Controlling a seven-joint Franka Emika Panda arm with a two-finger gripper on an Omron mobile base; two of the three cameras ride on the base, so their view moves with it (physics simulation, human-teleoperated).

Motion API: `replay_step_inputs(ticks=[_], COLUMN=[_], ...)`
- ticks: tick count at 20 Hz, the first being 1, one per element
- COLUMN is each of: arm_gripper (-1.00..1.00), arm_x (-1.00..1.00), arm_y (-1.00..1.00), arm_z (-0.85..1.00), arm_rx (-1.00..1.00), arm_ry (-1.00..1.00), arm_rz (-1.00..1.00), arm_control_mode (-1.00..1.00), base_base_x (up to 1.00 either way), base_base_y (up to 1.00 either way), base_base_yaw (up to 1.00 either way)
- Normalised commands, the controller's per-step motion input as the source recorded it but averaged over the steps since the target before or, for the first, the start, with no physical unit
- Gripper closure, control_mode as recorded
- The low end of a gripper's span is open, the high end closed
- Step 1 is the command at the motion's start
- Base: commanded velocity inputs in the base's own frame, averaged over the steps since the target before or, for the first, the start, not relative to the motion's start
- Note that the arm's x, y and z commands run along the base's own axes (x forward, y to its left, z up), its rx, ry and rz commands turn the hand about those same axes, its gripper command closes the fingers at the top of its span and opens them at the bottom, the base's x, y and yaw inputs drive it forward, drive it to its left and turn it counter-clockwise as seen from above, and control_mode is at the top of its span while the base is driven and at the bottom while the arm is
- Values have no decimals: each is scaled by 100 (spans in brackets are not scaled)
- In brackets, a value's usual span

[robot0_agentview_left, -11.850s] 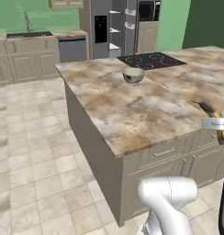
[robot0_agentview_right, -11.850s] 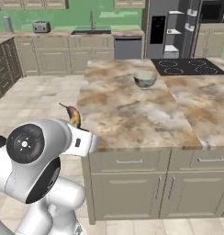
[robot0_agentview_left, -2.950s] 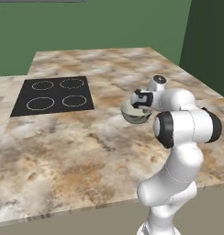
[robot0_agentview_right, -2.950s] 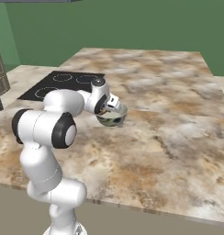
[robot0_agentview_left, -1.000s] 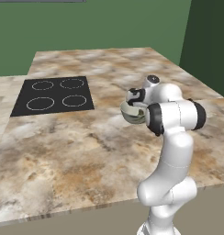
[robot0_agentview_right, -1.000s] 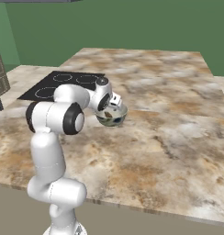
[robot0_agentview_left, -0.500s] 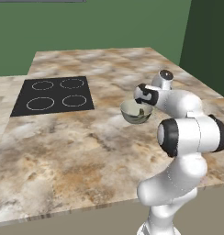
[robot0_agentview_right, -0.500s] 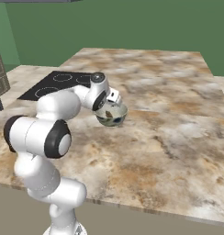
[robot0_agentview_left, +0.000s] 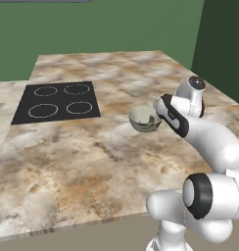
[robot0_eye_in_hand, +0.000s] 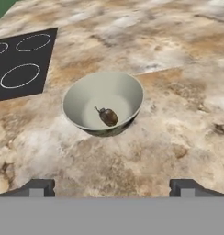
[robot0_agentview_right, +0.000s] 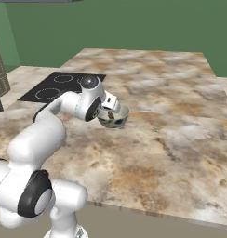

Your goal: Retrieve the banana and orange from the fridge and place them into the bowl on the dining table.

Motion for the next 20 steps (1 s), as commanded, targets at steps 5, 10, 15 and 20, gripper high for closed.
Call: replay_step_inputs(ticks=[5, 10, 15, 20], arm_gripper=[-100, -100, -100, -100], arm_x=[-94, -99, -100, -100], arm_y=[0, 0, 0, 0], arm_z=[13, 8, 9, 21], arm_rx=[0, 0, 0, 0], arm_ry=[15, 7, -3, -12], arm_rz=[0, 0, 0, 2], arm_control_mode=[-100, -100, -100, -100], base_base_x=[0, 0, 0, 0], base_base_y=[0, 0, 0, 0], base_base_yaw=[0, 0, 0, 0])
